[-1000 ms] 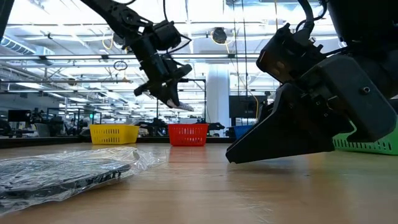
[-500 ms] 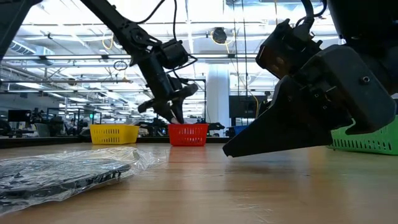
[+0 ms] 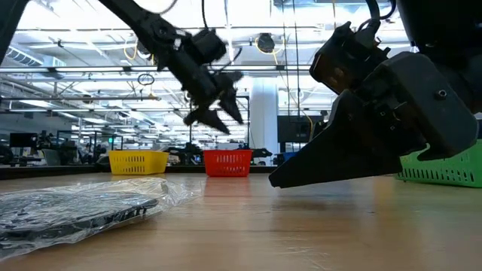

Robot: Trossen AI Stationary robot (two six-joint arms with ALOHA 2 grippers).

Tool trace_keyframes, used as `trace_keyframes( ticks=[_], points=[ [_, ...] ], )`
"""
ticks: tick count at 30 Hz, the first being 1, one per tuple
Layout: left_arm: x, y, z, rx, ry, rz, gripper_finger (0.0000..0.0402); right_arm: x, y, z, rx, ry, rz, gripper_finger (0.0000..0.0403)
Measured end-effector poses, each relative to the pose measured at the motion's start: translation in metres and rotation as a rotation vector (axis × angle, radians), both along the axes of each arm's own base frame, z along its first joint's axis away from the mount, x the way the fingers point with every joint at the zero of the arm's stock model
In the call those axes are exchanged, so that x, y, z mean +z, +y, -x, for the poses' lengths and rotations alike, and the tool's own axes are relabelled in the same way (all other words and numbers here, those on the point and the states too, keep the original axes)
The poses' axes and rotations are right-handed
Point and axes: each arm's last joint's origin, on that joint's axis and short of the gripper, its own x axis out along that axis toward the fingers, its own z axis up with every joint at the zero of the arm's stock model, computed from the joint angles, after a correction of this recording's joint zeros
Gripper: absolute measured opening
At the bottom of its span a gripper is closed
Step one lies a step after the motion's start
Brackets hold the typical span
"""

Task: Pick & Place Travel size toiletries
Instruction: Put the black hairbrush into the yellow bin

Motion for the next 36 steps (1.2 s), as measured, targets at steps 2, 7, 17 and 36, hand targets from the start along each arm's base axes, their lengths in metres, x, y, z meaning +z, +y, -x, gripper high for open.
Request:
trace_keyframes(
  ticks=[2, 7, 17, 36],
  points=[
    [0.010, -0.017, -0.004, -0.068, -0.030, -0.034, 0.0220, 0.001, 0.002, 0.001, 0.006, -0.005, -0.003, 0.0247],
    [0.024, -0.079, -0.014, -0.275, -0.081, -0.127, 0.0197, 0.002, 0.009, 0.004, 0.027, -0.017, -0.006, 0.0247],
    [0.025, -0.223, -0.018, -0.576, -0.307, -0.259, 0.0157, 0.005, 0.022, 0.011, 0.033, -0.063, 0.015, 0.0247],
    [-0.018, -0.375, 0.083, -0.523, -0.316, -0.390, 0.0140, 0.011, 0.029, 0.012, 0.080, -0.120, 0.040, 0.0247]
  ],
)
